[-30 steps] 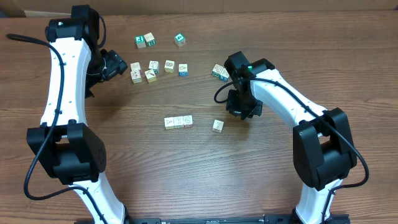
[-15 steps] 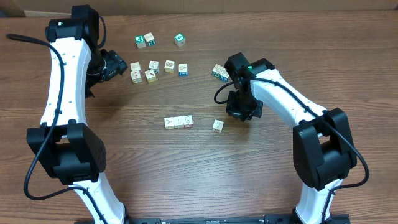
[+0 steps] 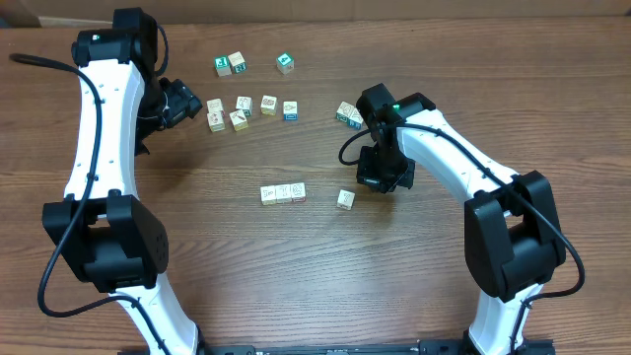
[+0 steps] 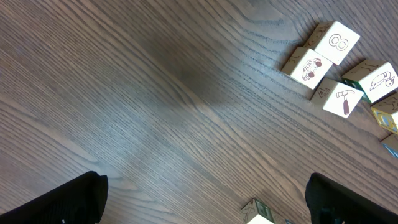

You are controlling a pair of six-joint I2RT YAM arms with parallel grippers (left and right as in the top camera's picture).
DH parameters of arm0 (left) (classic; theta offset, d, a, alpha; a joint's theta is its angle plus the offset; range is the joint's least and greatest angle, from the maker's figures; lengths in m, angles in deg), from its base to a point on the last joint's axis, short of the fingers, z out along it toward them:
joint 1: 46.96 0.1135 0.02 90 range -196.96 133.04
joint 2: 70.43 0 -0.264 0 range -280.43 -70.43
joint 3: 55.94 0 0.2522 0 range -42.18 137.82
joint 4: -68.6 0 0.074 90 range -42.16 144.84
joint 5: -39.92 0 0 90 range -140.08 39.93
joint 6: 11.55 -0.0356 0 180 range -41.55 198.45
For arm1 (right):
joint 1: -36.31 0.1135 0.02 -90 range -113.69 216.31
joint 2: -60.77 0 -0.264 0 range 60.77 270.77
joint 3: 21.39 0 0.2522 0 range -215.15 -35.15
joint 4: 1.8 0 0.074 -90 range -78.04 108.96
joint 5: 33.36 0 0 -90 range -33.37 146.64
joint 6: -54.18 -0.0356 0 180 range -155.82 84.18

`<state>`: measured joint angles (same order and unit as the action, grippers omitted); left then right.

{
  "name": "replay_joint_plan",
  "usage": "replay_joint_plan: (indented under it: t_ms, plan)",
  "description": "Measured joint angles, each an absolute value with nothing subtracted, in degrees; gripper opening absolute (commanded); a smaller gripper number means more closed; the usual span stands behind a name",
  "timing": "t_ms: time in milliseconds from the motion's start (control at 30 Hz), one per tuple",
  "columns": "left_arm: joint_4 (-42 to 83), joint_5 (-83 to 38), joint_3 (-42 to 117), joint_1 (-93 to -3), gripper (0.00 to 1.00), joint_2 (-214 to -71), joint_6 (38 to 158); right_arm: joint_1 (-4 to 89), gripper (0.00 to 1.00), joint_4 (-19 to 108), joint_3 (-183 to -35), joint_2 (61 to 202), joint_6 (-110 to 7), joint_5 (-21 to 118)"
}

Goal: Form a horizontal line

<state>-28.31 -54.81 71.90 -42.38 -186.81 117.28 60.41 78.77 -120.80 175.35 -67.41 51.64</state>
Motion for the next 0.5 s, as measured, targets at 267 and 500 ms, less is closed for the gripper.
replay_joint_plan:
  t_ms: [267, 500]
  plan:
    - [-28.31, -54.81, 71.90, -42.38, 1.00, -186.81, 117.28, 60.41, 0.04, 78.81, -120.80, 175.35, -68.57, 51.49]
    - [-28.31, -54.83, 71.90, -42.38, 1.00, -186.81, 117.26, 60.41, 0.04, 78.81, -120.80, 175.35, -68.64, 51.49]
